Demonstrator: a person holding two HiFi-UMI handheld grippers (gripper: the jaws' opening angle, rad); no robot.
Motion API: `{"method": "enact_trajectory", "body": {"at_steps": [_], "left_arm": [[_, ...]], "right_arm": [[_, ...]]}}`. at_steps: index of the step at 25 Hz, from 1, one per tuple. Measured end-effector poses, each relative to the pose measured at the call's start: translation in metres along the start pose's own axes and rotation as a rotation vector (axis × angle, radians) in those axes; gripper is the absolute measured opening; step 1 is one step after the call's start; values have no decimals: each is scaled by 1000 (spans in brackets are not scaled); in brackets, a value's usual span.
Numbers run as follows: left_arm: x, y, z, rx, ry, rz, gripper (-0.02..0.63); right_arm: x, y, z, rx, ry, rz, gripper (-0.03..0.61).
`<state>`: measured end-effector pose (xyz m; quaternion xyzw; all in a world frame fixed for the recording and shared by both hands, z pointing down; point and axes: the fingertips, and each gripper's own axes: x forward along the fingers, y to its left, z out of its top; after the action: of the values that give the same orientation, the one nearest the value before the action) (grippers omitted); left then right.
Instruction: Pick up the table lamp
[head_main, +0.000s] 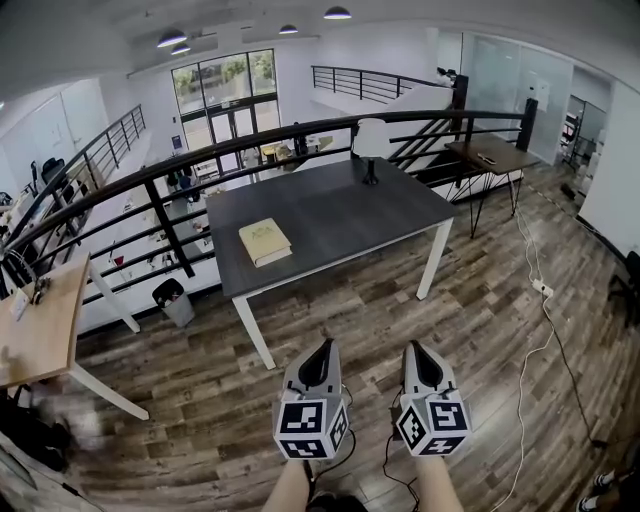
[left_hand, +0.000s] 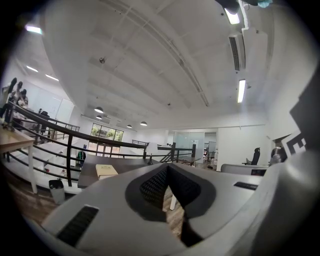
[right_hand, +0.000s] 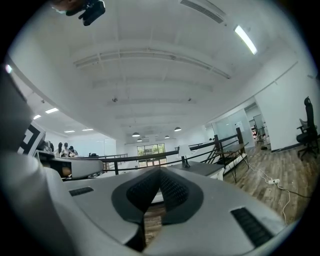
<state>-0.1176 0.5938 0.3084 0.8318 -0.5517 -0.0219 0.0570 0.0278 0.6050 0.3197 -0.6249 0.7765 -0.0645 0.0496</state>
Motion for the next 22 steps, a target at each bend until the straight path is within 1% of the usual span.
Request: {"method": "enact_trajectory", "body": {"at_steps": [5, 13, 17, 22], "left_arm": [[16, -8, -8, 5, 5, 10, 31], [40, 3, -18, 8, 23, 30, 31], [68, 16, -18, 8, 30, 24, 31], [126, 40, -19, 6, 28, 4, 31]], "right_arm": [[11, -18, -6, -7, 7, 13, -9], [40, -22, -25, 20, 45, 43, -9], [69, -28, -26, 25, 49, 36, -9], [127, -41, -30, 25, 45, 20, -9]]}}
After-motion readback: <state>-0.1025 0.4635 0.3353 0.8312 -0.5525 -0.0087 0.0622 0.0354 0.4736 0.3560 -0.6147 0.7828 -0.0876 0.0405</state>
